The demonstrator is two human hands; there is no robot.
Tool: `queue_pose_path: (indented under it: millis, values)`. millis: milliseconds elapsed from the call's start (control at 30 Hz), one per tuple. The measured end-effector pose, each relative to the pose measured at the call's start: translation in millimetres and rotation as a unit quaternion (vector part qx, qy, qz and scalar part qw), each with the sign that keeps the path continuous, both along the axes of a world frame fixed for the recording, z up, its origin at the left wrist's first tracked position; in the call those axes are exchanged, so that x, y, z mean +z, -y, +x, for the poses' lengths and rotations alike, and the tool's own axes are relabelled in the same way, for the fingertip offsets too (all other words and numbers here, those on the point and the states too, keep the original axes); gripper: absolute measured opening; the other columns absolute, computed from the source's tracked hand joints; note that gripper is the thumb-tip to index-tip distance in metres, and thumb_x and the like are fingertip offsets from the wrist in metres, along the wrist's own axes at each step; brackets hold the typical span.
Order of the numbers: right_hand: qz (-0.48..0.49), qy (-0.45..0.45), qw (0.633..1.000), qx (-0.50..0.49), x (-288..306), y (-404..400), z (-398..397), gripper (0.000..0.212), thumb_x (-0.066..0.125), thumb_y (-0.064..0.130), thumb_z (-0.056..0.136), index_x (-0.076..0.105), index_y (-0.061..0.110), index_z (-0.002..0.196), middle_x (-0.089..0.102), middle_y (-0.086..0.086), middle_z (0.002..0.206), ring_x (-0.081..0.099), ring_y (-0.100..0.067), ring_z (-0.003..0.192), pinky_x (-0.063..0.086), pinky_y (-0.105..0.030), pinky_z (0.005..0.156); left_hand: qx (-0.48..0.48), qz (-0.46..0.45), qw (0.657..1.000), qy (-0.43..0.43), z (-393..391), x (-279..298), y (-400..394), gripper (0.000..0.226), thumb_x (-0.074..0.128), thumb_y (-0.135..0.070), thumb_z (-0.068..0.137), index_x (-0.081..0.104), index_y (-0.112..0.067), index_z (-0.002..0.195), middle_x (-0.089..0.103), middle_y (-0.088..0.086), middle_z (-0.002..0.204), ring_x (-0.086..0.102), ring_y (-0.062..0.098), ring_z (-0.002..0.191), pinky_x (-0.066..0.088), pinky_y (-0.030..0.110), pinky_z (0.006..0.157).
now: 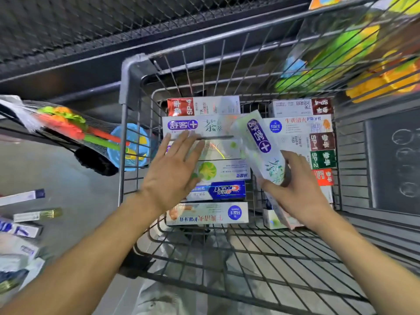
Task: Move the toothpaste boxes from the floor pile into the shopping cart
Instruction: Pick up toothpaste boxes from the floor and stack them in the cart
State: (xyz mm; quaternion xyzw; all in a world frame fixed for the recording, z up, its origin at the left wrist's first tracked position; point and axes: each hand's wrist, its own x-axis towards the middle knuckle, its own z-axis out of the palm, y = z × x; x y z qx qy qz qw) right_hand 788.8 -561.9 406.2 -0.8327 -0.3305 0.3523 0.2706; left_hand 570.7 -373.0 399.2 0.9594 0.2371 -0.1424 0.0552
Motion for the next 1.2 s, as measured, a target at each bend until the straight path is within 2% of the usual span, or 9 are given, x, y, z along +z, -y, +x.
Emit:
queue_pose_path:
  millis: [100,200,333,400,500,600,700,1000,1200]
  values:
    - [0.006,0.042,0.995,0.087,-3,-4,-9,0.07,0.08,0.037,0.077,0.049,0.022,0.138,0.048,0.003,0.115,0.041,-0.003,0.103,0.035,-0.011,0.082,0.02,0.038,0.995,0.088,-20,42,-9,0.071,0.048,-0.042,0.093,0.037,-0.006,0.152,0.039,0.013,0.156,0.022,0.033,0.15,0.01,0.054,0.123]
    - [0.012,0.079,0.977,0.196,-6,-9,-24,0.075,0.073,0.049,0.074,0.049,0.019,0.139,0.051,-0.002,0.119,0.046,-0.017,0.112,0.048,-0.037,0.087,0.101,0.036,0.988,0.115,-46,58,-15,0.074,0.041,-0.047,0.095,0.032,-0.003,0.154,0.03,0.014,0.161,0.016,0.032,0.153,0.012,0.054,0.124]
    - [0.085,0.222,0.894,0.38,-15,-23,-46,0.073,0.062,0.058,0.068,0.058,0.013,0.124,0.062,-0.005,0.111,0.046,-0.02,0.102,0.048,-0.035,0.09,0.156,-0.024,0.977,0.143,-64,46,-10,0.082,0.035,-0.054,0.101,0.012,0.0,0.158,0.005,0.015,0.167,-0.003,0.026,0.155,0.013,0.049,0.125]
    - [0.086,0.238,0.865,0.433,-28,-30,-55,0.074,0.072,0.058,0.064,0.059,0.014,0.123,0.062,-0.004,0.111,0.053,-0.022,0.102,0.049,-0.034,0.09,0.178,-0.036,0.969,0.165,-65,41,-10,0.083,0.036,-0.054,0.101,0.009,0.0,0.158,-0.001,0.012,0.167,-0.007,0.023,0.155,0.006,0.041,0.127]
    - [0.086,0.218,0.863,0.448,-45,-41,-62,0.079,0.085,0.048,0.057,0.06,0.012,0.123,0.06,-0.007,0.11,0.054,-0.026,0.101,0.055,-0.036,0.084,0.186,-0.037,0.965,0.18,-63,39,-12,0.082,0.039,-0.052,0.102,0.009,0.0,0.158,-0.003,0.01,0.166,-0.008,0.021,0.155,0.006,0.04,0.127]
    - [0.081,0.202,0.858,0.466,-50,-48,-65,0.082,0.085,0.046,0.061,0.055,0.011,0.129,0.056,-0.008,0.115,0.045,-0.024,0.106,0.053,-0.038,0.088,0.194,-0.053,0.96,0.195,-62,39,-12,0.08,0.038,-0.052,0.103,0.009,-0.001,0.159,-0.004,0.008,0.167,-0.007,0.021,0.155,0.011,0.044,0.126]
    - [0.084,0.196,0.843,0.494,-51,-48,-68,0.081,0.086,0.045,0.063,0.056,0.009,0.13,0.057,-0.01,0.117,0.049,-0.027,0.106,0.051,-0.038,0.087,0.193,-0.066,0.956,0.209,-63,38,-12,0.079,0.036,-0.052,0.103,0.011,-0.001,0.159,-0.003,0.009,0.167,-0.007,0.021,0.155,0.01,0.043,0.126]
    - [0.065,0.268,0.861,0.427,-79,-43,-69,0.078,0.087,0.035,0.065,0.057,0.009,0.132,0.057,-0.014,0.12,0.045,-0.03,0.107,0.049,-0.044,0.091,0.203,-0.092,0.948,0.227,-62,37,-12,0.08,0.035,-0.055,0.102,0.015,-0.002,0.158,0.001,0.012,0.168,-0.007,0.021,0.155,0.003,0.03,0.126]
    - [0.068,0.305,0.857,0.411,-79,-43,-72,0.084,0.088,0.042,0.063,0.057,0.008,0.133,0.057,-0.015,0.124,0.042,-0.03,0.11,0.048,-0.048,0.092,0.209,-0.113,0.943,0.232,-62,39,-14,0.079,0.032,-0.056,0.102,0.015,-0.003,0.159,0.002,0.01,0.168,-0.007,0.02,0.155,0.003,0.033,0.126]
